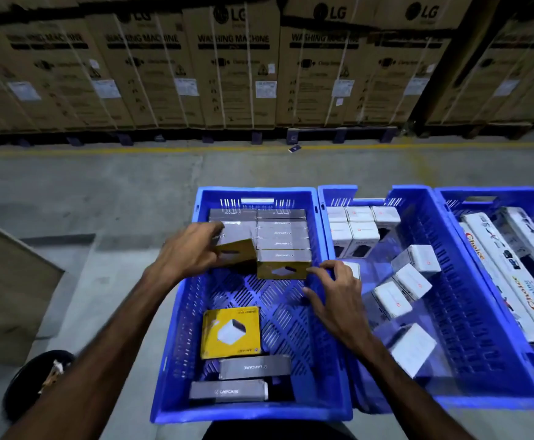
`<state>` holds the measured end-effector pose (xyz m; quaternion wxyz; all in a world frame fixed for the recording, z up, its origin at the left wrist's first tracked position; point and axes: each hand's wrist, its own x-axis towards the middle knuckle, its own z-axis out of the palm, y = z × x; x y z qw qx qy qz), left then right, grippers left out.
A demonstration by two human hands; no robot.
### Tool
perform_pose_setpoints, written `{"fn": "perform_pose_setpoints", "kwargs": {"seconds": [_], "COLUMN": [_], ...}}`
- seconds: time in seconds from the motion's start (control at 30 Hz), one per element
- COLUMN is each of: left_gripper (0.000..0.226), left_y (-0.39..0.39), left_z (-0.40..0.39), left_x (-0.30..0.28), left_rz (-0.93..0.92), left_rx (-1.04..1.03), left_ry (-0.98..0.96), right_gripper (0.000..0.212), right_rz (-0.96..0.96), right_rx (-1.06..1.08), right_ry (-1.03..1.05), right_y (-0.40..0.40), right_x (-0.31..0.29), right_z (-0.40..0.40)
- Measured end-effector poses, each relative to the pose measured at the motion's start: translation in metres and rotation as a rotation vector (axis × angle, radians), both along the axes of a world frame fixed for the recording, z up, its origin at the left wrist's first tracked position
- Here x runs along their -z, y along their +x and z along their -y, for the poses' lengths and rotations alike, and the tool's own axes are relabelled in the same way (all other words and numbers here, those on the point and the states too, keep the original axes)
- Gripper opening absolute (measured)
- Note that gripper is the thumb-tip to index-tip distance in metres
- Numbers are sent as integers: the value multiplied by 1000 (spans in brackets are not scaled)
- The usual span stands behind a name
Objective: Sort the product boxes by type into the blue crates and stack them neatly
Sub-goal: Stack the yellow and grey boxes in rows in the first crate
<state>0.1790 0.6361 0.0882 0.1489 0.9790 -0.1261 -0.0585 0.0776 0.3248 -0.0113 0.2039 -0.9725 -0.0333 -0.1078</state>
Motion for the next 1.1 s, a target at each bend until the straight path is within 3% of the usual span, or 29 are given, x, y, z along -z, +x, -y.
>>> {"fn": "perform_pose_setpoints", "kwargs": {"seconds": [0.13, 0.3, 0.63, 0.8, 0.93, 1.1], "left_gripper": [54, 18, 48, 51, 36, 43], "left_y": [13, 17, 22, 10, -6, -28], "left_z": [11, 14, 16, 30, 37, 39], "left_x": [15, 46, 108, 126, 135, 149], "left_rz": [64, 43, 213, 140, 133, 169], "left_rx": [125, 178, 106, -21, -90, -118], "left_ry": [212, 310, 469, 409, 296, 143], "right_gripper": [32, 28, 27, 27, 24, 30], "right_rz": [-31, -40, -31, -12, 9, 26], "right_rx": [18, 38, 37, 41, 45, 35], "right_ry": [28, 47, 96, 123, 133, 134], "right_y": [-3, -3, -4, -4, -3, -3], "right_x": [8, 11, 18, 21, 21, 22], "right_z": [1, 2, 3, 4, 4, 4]}}
